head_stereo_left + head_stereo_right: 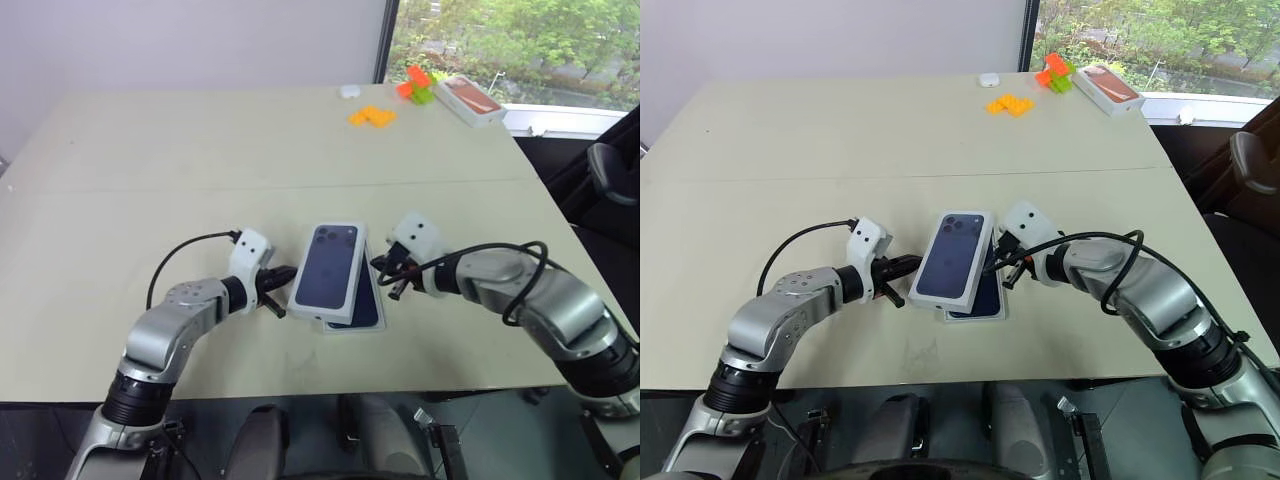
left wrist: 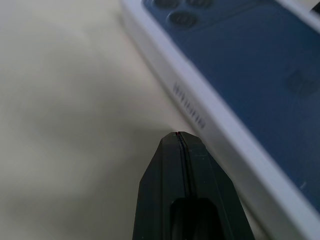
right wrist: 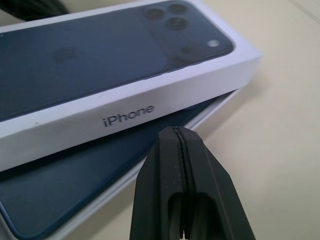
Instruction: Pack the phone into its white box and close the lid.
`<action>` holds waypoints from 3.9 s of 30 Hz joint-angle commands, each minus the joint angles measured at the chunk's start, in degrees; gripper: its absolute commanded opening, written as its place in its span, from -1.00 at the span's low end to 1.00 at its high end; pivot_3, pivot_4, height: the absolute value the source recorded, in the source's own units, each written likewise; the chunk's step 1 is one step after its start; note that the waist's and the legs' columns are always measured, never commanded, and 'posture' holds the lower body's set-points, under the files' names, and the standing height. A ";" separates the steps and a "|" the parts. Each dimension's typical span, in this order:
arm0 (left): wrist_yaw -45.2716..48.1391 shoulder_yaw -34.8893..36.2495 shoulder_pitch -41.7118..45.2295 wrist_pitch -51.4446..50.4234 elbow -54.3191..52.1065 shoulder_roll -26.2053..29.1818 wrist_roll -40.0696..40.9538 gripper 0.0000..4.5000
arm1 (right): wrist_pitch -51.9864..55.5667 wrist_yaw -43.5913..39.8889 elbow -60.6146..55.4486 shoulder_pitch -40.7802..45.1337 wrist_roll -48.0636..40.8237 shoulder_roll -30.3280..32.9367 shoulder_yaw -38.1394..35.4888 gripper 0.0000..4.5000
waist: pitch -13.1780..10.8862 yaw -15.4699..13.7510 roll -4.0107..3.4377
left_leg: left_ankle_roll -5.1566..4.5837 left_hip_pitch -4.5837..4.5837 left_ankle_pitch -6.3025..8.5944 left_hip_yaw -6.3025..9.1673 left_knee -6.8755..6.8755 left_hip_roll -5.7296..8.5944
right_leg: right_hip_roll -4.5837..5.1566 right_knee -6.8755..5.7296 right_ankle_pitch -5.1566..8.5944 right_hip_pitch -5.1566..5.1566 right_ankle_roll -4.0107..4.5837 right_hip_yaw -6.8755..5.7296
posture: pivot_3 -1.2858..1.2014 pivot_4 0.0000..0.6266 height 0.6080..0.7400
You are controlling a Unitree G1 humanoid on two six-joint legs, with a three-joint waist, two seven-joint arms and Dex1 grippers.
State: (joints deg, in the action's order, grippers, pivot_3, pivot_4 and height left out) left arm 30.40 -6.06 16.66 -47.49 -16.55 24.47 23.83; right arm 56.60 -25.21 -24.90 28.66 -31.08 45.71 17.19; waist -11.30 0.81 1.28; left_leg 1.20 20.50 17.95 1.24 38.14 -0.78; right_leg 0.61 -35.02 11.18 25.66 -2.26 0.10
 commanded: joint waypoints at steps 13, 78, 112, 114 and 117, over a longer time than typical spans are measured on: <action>4.08 -2.36 0.52 -4.43 -7.62 -1.01 4.82 -1.00 | 0.67 -5.61 -6.11 -1.73 3.08 -0.93 -3.10 -0.99 | 0.00 0.05 0.00 | 0.00 0.01 0.00 -0.02 0.03 0.04 | 0.03 -0.01 0.00 0.00 0.00 0.01 | 0.03 -0.52 0.89; 3.44 -10.36 16.06 2.20 10.92 -6.54 -4.91 -1.00 | -4.96 -18.68 -12.55 -16.42 5.46 2.82 -7.75 -0.99 | 0.03 -0.09 0.05 | 0.01 -0.12 -0.01 -0.02 0.18 0.13 | 0.04 -0.20 -0.02 -0.27 0.01 0.07 | 0.03 -0.52 0.89; 1.48 28.57 -6.62 14.92 9.35 9.83 0.30 -1.00 | -17.29 -6.72 7.93 -15.21 8.37 -8.11 -30.50 -0.99 | 0.48 -0.69 0.40 | 0.05 -0.15 -0.03 -0.02 0.11 0.06 | 0.11 -0.21 -0.16 -0.12 0.23 0.04 | 0.03 -0.52 0.89; 2.27 30.10 -8.33 15.90 9.92 11.00 0.27 -1.00 | -17.60 -8.91 8.20 -15.53 7.38 -7.63 -30.13 -0.99 | 0.48 -0.99 0.40 | 0.05 -0.16 -0.03 -0.03 0.14 0.07 | 0.15 -0.17 0.07 -0.17 0.25 0.02 | 0.03 -0.52 0.89; 1.95 31.38 -12.20 16.44 7.43 11.07 0.10 -1.00 | -18.27 -11.79 9.54 -15.92 6.35 -7.22 -29.91 -0.99 | 0.48 -0.81 0.40 | 0.05 -0.20 -0.03 -0.10 0.14 0.02 | 0.19 -0.14 0.08 -0.20 0.26 0.08 | 0.03 -0.52 0.89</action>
State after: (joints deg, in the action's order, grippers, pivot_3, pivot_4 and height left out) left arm 32.23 23.78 5.22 -32.19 -6.79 35.01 23.45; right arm 39.48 -35.54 -15.25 12.83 -23.55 37.55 -11.65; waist -10.82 0.00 1.68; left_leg 1.25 20.31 17.92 1.13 38.26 -0.77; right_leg 0.81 -35.16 11.26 25.47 -2.01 0.18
